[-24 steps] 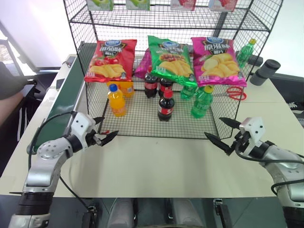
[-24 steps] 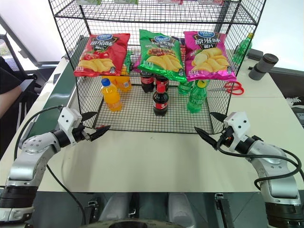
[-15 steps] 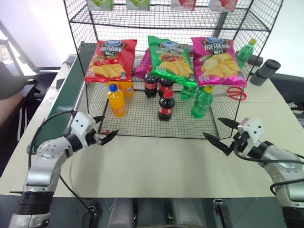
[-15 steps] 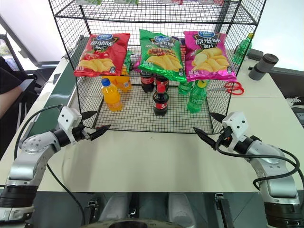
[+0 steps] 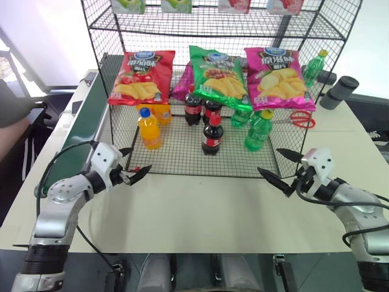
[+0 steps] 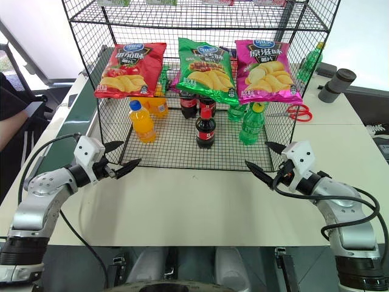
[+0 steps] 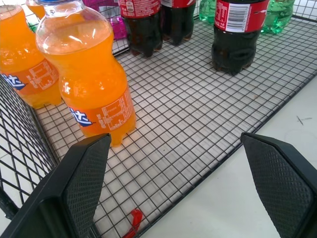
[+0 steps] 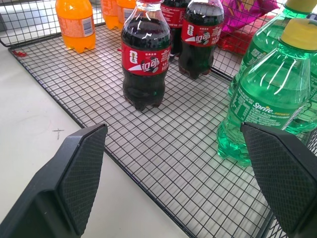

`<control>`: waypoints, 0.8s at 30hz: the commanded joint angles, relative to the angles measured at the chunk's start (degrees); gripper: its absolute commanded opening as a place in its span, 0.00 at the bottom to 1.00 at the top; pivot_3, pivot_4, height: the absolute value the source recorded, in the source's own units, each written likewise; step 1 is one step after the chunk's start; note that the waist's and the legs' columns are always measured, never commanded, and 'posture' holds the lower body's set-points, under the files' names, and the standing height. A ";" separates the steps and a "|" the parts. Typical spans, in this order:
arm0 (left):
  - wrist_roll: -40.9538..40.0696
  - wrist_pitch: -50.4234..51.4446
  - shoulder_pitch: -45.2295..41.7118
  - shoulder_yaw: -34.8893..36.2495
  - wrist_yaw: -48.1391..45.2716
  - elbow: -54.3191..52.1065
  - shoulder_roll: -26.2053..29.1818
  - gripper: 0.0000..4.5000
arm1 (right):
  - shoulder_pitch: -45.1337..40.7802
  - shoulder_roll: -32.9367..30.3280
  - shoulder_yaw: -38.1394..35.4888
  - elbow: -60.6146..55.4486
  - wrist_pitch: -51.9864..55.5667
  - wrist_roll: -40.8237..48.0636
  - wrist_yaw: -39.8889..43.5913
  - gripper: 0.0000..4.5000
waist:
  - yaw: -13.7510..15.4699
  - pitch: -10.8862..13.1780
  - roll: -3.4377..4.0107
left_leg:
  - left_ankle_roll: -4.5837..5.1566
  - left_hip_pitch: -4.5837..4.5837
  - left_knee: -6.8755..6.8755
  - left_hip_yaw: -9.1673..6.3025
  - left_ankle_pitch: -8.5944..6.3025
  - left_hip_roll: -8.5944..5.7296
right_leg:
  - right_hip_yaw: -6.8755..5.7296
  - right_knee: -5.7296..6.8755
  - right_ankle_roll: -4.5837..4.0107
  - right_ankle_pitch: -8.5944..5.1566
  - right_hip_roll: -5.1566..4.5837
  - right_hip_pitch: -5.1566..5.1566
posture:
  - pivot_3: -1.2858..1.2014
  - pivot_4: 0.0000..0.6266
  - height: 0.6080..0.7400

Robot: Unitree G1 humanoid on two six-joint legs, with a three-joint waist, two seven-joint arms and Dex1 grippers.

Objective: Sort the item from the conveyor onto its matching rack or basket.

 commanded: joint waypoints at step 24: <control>0.34 -0.97 -0.54 0.27 0.33 -1.10 -0.77 1.00 | -1.53 0.56 0.62 0.86 -2.32 -0.07 0.51 0.99 | -0.01 0.00 0.00 | 0.00 0.00 0.00 0.00 0.00 0.00 | 0.00 0.01 0.00 0.00 0.05 0.00 | 0.52 0.24 1.00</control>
